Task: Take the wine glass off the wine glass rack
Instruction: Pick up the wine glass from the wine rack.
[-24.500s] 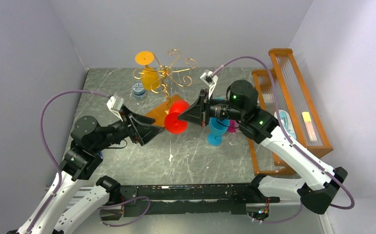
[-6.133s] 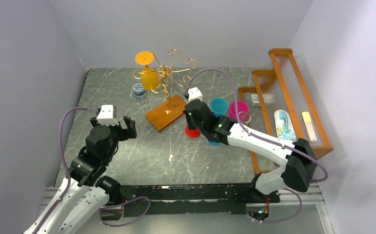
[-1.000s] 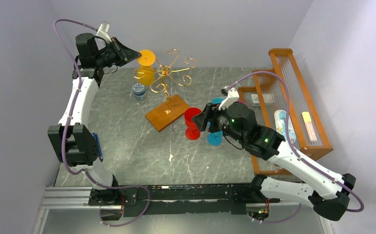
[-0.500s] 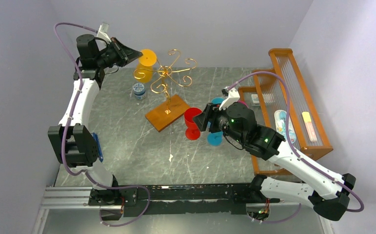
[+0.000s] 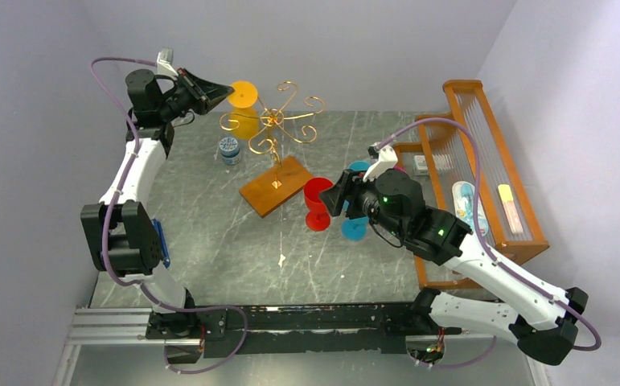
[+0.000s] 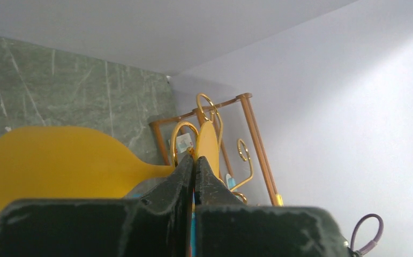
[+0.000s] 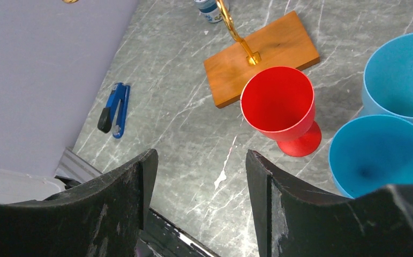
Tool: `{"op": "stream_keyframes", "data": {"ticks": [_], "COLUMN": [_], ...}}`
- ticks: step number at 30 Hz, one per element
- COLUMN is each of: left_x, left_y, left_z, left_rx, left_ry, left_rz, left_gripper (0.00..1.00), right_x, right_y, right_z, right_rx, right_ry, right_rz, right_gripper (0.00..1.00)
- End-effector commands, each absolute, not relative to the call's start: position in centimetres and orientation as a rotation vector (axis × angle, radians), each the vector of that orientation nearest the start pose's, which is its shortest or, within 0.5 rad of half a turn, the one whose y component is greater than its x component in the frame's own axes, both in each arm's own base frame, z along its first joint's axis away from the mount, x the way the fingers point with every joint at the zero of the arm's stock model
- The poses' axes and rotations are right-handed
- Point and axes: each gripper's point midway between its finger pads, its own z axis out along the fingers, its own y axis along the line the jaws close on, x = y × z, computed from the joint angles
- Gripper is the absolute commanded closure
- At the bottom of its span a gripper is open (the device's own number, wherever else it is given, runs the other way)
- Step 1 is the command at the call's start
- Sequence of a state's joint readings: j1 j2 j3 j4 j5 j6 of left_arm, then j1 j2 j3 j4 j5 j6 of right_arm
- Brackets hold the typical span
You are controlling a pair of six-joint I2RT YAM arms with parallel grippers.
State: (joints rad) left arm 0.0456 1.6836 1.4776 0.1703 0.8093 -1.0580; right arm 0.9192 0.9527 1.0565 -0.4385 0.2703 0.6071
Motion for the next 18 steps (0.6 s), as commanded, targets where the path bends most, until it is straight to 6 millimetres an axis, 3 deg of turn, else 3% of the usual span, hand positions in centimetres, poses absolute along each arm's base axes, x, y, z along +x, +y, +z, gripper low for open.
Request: {"op": "stream_keyframes", "data": {"ticks": [1, 10, 18], "left_x": [46.5, 47.2, 47.7], "left_y": [-13.0, -12.4, -11.8], "left_z": [38.9, 40.4, 39.7], "left_rx": [-0.281, -0.343, -0.399], "left_ry": [1.652, 1.594, 1.61], "left_rz": [-1.521, -1.543, -1.498], "left_gripper": [0.95, 0.95, 0.95], "right_x": [22.0, 22.0, 22.0], "right_y": [24.3, 24.2, 24.1], "right_z": [30.4, 30.3, 30.2], "right_rx": [-0.1, -0.101, -0.096], "right_ry": [1.956, 1.955, 1.956], "right_rz": [0.76, 0.757, 0.756], "right_gripper": [0.35, 0.35, 0.35]}}
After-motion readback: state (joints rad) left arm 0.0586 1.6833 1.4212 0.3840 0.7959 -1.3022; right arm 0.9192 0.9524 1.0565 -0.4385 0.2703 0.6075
